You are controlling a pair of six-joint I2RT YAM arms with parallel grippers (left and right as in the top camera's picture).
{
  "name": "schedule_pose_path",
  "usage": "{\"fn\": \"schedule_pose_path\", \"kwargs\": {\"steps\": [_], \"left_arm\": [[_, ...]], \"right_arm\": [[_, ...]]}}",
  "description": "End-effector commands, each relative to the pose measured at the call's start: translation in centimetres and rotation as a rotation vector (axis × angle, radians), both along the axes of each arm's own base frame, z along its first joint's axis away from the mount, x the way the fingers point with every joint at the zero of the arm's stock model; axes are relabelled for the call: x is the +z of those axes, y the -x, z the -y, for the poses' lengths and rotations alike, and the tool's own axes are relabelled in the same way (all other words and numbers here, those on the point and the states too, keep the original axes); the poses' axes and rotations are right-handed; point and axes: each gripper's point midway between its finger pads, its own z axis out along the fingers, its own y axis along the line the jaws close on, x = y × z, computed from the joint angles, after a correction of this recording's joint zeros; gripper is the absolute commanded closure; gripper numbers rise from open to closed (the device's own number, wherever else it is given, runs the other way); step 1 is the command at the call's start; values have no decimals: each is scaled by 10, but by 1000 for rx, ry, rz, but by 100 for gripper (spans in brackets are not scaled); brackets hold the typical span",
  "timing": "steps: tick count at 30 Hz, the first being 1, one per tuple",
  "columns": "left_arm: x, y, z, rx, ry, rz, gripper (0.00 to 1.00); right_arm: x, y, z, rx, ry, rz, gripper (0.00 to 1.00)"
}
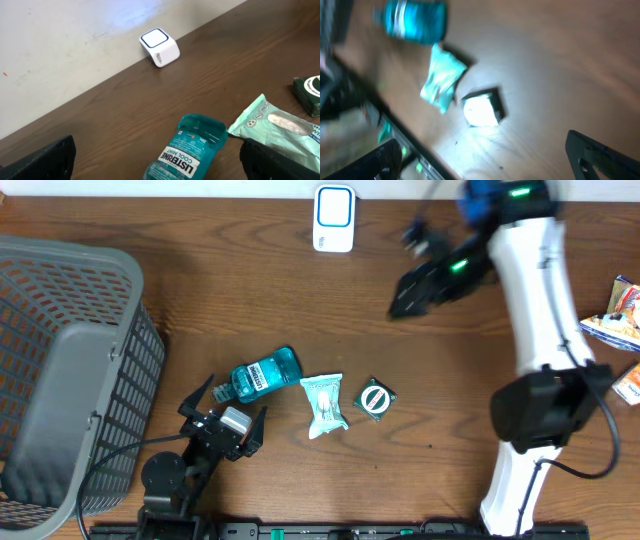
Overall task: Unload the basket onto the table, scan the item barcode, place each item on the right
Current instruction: 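Reach the right gripper to the green Zam-Buk box and grasp it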
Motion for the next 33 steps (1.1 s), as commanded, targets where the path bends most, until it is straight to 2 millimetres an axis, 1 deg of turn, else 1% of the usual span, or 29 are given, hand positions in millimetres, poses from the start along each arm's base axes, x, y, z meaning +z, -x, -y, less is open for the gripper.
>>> {"fn": "schedule_pose_path", "kwargs": {"steps": [1, 3, 4, 7, 9, 10, 12, 13, 15, 17, 20, 28, 33], "left_arm": [[-17, 3, 4, -25, -6, -43, 2], [-17, 3, 4, -25, -6, -43, 2], [-17, 3, 4, -25, -6, -43, 2], [-17, 3, 4, -25, -6, -43, 3], [-17, 3, 4, -25, -6, -43, 2], [-17, 3, 4, -25, -6, -43, 2], [-17, 3, 4, -25, -6, -43, 2], [-17, 3, 4, -25, -6, -43, 2], [-17, 3, 4, -25, -6, -43, 2], [-17, 3, 4, -25, -6, -43, 2], [-17, 3, 4, -25, -6, -43, 2], [-17, 3, 4, -25, -6, -43, 2], [-17, 3, 4, -25, -6, -43, 2]], "right_arm": [[-24, 23, -19, 189, 52, -16, 1], [-36, 32, -27, 234, 118, -23, 1], [-41, 33, -29, 238, 158, -17, 1], [-58, 31, -26, 213, 347, 16, 1], [-68, 33, -29, 216, 406, 27, 1], [-72, 37, -33, 224, 413, 20, 1], [-88, 52, -42, 261, 429, -10, 1], [-95, 56, -45, 275, 432, -14, 1], [-109, 65, -47, 299, 451, -25, 1], [-121, 73, -46, 310, 488, -36, 1], [-133, 79, -44, 316, 534, -29, 1], [-159, 84, -44, 318, 531, -22, 1], [-184, 91, -39, 288, 540, -29, 1]]}}
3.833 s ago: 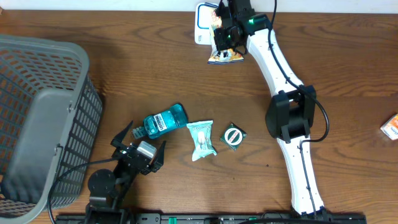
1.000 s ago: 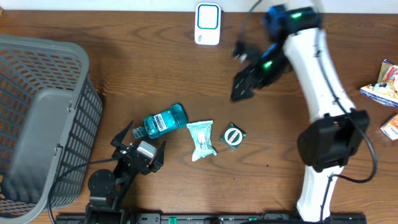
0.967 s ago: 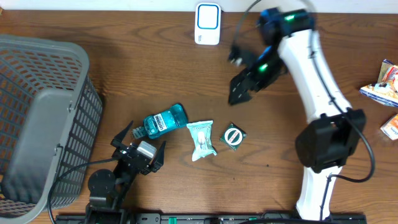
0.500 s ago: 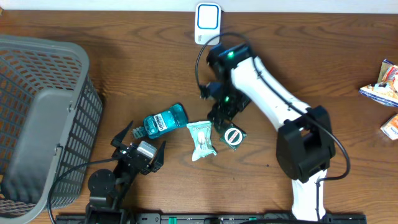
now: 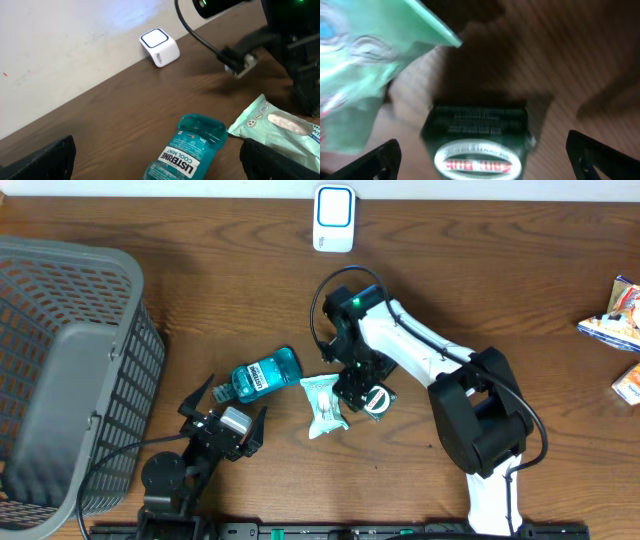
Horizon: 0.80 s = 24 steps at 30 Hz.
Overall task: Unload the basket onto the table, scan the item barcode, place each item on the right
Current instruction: 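Reach the right gripper to the green Zam-Buk box and grasp it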
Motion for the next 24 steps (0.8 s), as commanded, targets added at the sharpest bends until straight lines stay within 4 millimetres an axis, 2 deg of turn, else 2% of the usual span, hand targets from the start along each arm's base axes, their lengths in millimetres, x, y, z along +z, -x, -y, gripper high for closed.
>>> {"fn": "schedule_pose_path", "kwargs": {"steps": [1, 6, 8, 12, 17, 20, 24], "left_arm": [[-17, 3, 4, -25, -6, -43, 2], [-17, 3, 4, -25, -6, -43, 2], [-17, 3, 4, -25, -6, -43, 2], [-17, 3, 4, -25, -6, -43, 2], [-17, 3, 4, -25, -6, -43, 2], [-17, 3, 4, -25, -6, -43, 2], [-17, 3, 4, -25, -6, -43, 2]], "right_arm": [[-16, 10, 9, -40, 34, -11, 3], [-25, 1, 14, -139, 78, 59, 22], [-26, -6, 16, -192, 95, 94, 34], [-27, -15, 12, -280, 84, 136, 46], [-17, -40, 2, -347, 46, 216, 46], [-4, -66, 1, -420, 28, 301, 46], [12, -103, -7, -476, -52, 400, 34]]}}
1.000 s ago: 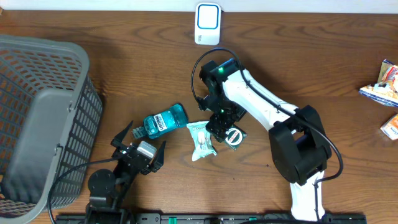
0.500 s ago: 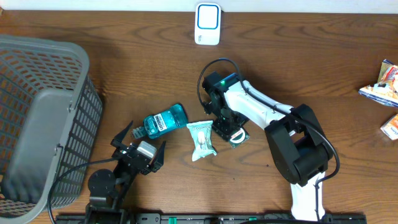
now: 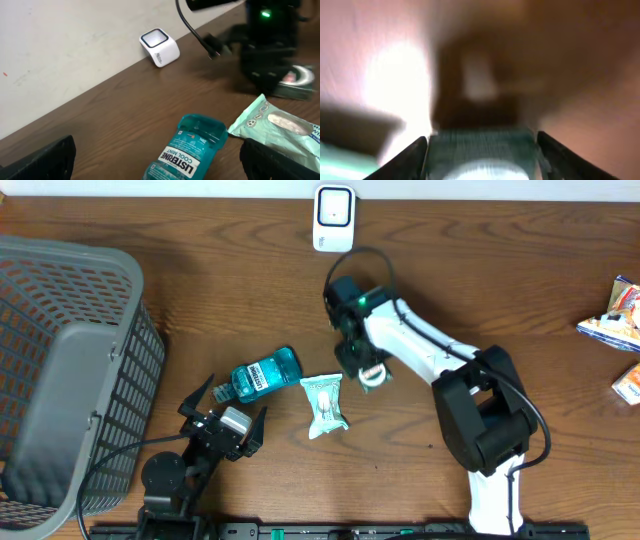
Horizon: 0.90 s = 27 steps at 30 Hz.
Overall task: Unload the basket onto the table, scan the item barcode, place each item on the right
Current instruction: 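Reach the right gripper to the green Zam-Buk box and grasp it, then lift the Zam-Buk box and turn it in the right gripper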
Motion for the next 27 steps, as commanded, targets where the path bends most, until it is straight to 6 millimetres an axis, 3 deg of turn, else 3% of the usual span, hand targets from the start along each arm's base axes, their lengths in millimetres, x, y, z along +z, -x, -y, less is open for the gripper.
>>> {"fn": "schedule_pose_path", "kwargs": {"steps": [1, 3, 4, 5, 8, 14, 27], "left_arm": [[-17, 3, 4, -25, -6, -43, 2], [-17, 3, 4, -25, -6, -43, 2], [-17, 3, 4, -25, -6, -43, 2], [-17, 3, 4, -25, -6, -43, 2], [-17, 3, 4, -25, -6, -43, 2], [-17, 3, 4, -25, -6, -43, 2], [-17, 3, 4, -25, -6, -43, 2]], "right_arm": [[17, -39, 0, -91, -37, 119, 32], [19, -50, 0, -104, -59, 156, 28], [20, -53, 2, -110, -62, 161, 19], [20, -54, 3, -114, -63, 163, 1], [28, -52, 4, -118, -70, 138, 1], [42, -24, -9, -95, -134, -9, 1], [5, 6, 6, -50, -83, -103, 1]]}}
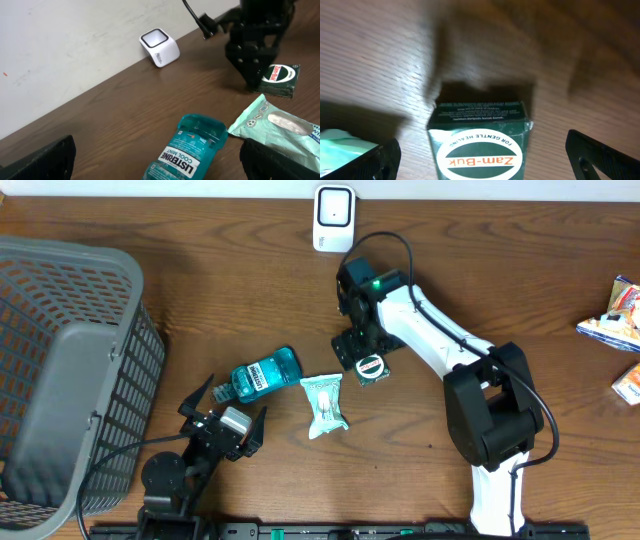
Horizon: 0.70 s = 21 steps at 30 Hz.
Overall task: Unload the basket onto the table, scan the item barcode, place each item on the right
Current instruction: 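Lift the Zam-Buk box and turn it in the right gripper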
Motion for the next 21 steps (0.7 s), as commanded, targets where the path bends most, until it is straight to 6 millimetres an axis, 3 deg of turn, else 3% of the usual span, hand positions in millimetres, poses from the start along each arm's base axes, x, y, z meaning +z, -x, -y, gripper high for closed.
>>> {"fn": "schedule_pose_path", "kwargs": {"steps": [1, 4, 8, 15, 21], "left_arm": [[-17, 3, 4, -25, -6, -43, 2], [-17, 3, 4, -25, -6, -43, 2], [-17, 3, 4, -25, -6, -43, 2], [-17, 3, 4, -25, -6, -43, 2], [-17, 3, 4, -25, -6, -43, 2]], "right_arm": [[-11, 12, -1, 41, -16, -41, 1], [-19, 19, -1, 56, -20, -55, 2], [-27, 26, 0, 62, -12, -70, 12], [-34, 19, 0, 54, -23, -38, 18], [-35, 19, 1, 54, -19, -40, 36]]}}
